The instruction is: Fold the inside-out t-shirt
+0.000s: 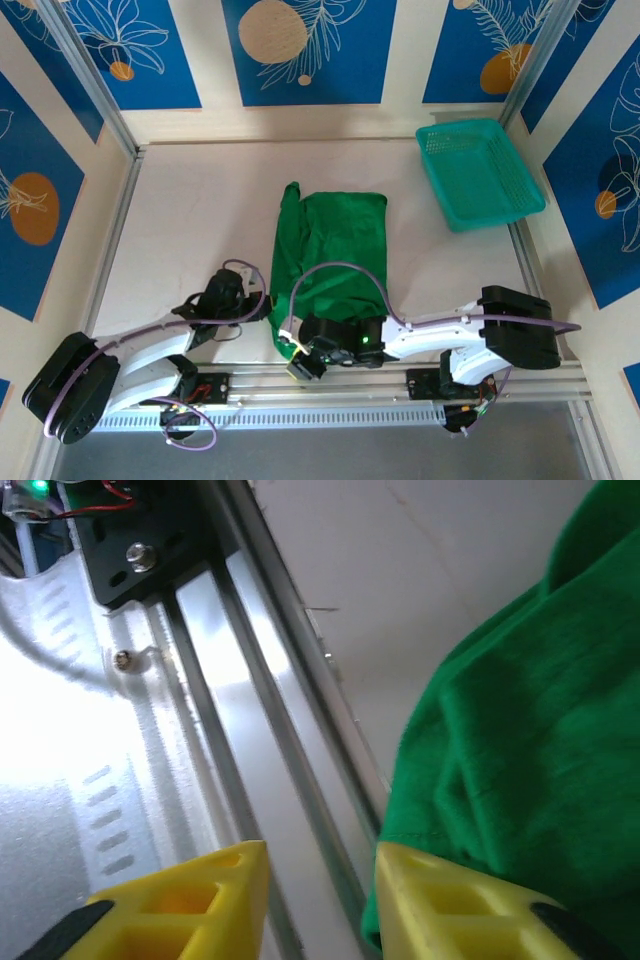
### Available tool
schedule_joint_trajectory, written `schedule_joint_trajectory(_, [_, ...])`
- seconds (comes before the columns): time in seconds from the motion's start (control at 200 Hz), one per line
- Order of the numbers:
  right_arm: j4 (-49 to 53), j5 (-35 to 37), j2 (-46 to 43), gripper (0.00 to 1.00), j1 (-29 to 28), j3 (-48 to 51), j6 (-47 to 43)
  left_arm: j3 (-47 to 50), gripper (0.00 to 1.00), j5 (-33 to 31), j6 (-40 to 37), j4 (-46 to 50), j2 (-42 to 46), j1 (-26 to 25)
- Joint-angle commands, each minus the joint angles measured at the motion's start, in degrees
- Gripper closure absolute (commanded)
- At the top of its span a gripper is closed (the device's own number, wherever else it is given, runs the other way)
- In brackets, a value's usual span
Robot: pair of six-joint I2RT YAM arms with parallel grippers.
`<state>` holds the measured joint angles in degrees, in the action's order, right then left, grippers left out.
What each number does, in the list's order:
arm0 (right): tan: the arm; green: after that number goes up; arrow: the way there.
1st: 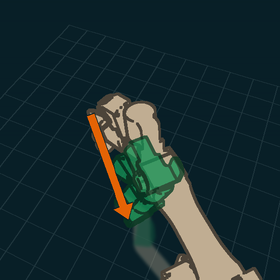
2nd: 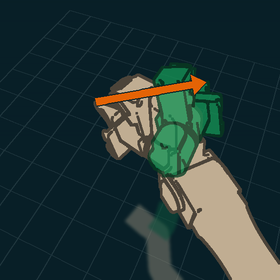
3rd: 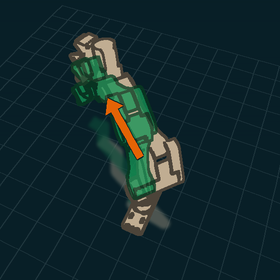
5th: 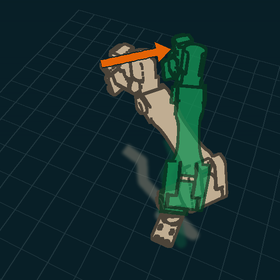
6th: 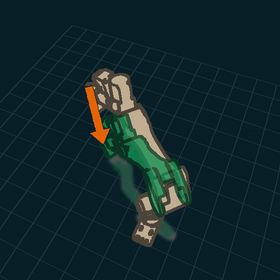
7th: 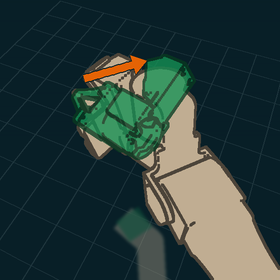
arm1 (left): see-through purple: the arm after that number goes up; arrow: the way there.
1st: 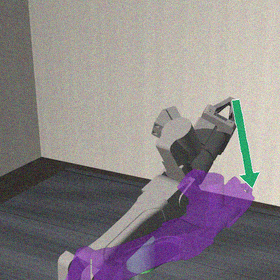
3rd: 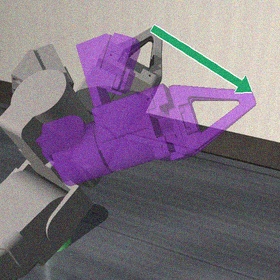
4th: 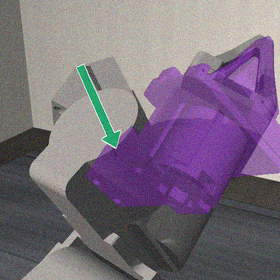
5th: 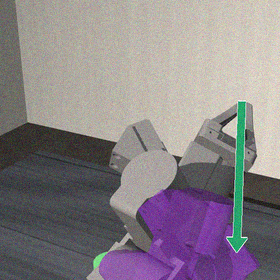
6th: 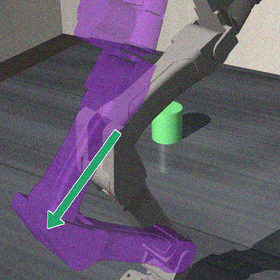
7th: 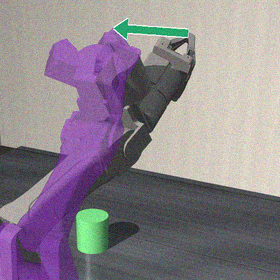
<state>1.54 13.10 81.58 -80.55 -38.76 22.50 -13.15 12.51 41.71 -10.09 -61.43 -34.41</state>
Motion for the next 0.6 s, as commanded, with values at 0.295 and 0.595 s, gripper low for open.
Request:
schedule_joint_trajectory(0.295, [4.3,15.1,8.2,0.56,-0.6,-8.4,-10.1,-3.1,1.00,3.3,-1.0,3.6,2.1,0.5])
schedule_joint_trajectory(0.595, [4.8,18.2,0.4,0.97,0.2,-6.6,-7.3,-4.3,1.00,3.6,-1.0,3.9,2.3,0.5])
